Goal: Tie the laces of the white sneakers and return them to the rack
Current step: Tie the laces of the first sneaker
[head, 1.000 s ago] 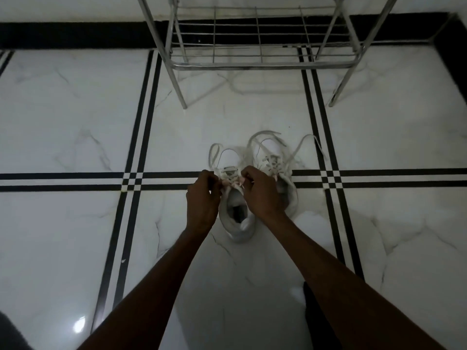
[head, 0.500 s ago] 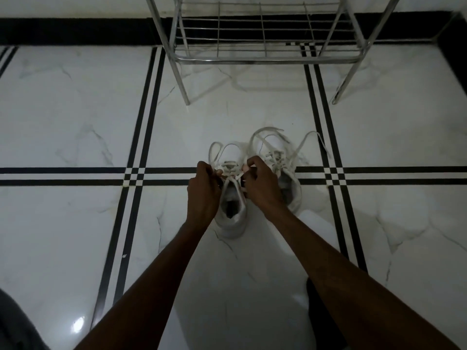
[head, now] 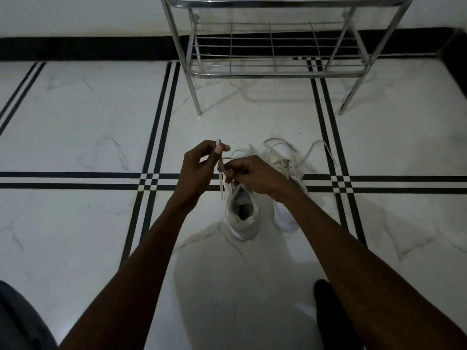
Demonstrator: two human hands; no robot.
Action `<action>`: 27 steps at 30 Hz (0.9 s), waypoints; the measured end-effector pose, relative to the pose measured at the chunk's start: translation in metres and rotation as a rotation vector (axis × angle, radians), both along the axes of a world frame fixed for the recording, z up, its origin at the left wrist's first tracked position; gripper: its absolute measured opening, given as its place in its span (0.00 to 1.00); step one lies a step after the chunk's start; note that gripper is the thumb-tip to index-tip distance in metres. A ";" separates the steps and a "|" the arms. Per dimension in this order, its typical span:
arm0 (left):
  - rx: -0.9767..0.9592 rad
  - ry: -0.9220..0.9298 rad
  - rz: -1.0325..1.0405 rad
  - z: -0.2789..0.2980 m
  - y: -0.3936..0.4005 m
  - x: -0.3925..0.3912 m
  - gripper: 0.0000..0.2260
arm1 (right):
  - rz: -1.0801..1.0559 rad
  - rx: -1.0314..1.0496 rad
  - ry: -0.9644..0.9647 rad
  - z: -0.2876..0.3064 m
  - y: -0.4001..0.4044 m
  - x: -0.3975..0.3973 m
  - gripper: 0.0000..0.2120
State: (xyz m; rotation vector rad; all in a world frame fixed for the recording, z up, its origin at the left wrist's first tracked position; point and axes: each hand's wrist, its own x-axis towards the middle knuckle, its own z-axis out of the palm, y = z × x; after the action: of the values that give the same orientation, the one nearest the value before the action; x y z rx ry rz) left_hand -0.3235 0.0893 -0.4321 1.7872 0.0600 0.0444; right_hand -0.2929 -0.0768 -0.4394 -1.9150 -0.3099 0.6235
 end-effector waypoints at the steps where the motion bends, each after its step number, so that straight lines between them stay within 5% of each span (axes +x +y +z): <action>1: 0.000 -0.003 -0.036 0.002 0.001 0.003 0.13 | 0.088 -0.021 0.002 0.007 -0.001 0.001 0.09; 3: -0.008 0.030 -0.083 -0.001 -0.001 0.005 0.15 | 0.115 -0.065 -0.051 0.015 -0.003 0.006 0.06; 7: -0.028 0.252 -0.174 -0.019 -0.008 -0.001 0.24 | 0.041 -0.155 -0.193 0.013 -0.012 0.017 0.15; 12: -0.026 0.252 -0.103 -0.035 -0.011 -0.005 0.18 | 0.086 -0.275 -0.272 0.012 -0.026 0.017 0.08; 18: -0.010 0.318 -0.052 -0.034 -0.020 -0.004 0.17 | -0.221 -0.283 -0.517 -0.005 -0.022 0.008 0.04; 23: -0.057 0.365 -0.034 -0.030 -0.022 -0.004 0.19 | -0.432 0.001 -0.367 -0.009 -0.014 0.004 0.03; 27: -0.185 0.379 0.174 -0.025 -0.021 0.000 0.17 | -0.444 0.162 -0.179 -0.009 -0.016 0.001 0.05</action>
State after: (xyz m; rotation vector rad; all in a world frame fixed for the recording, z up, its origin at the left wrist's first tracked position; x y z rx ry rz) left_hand -0.3238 0.0686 -0.4574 1.5812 0.4771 -0.1712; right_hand -0.2916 -0.0931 -0.4489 -1.8052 -0.0389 0.1292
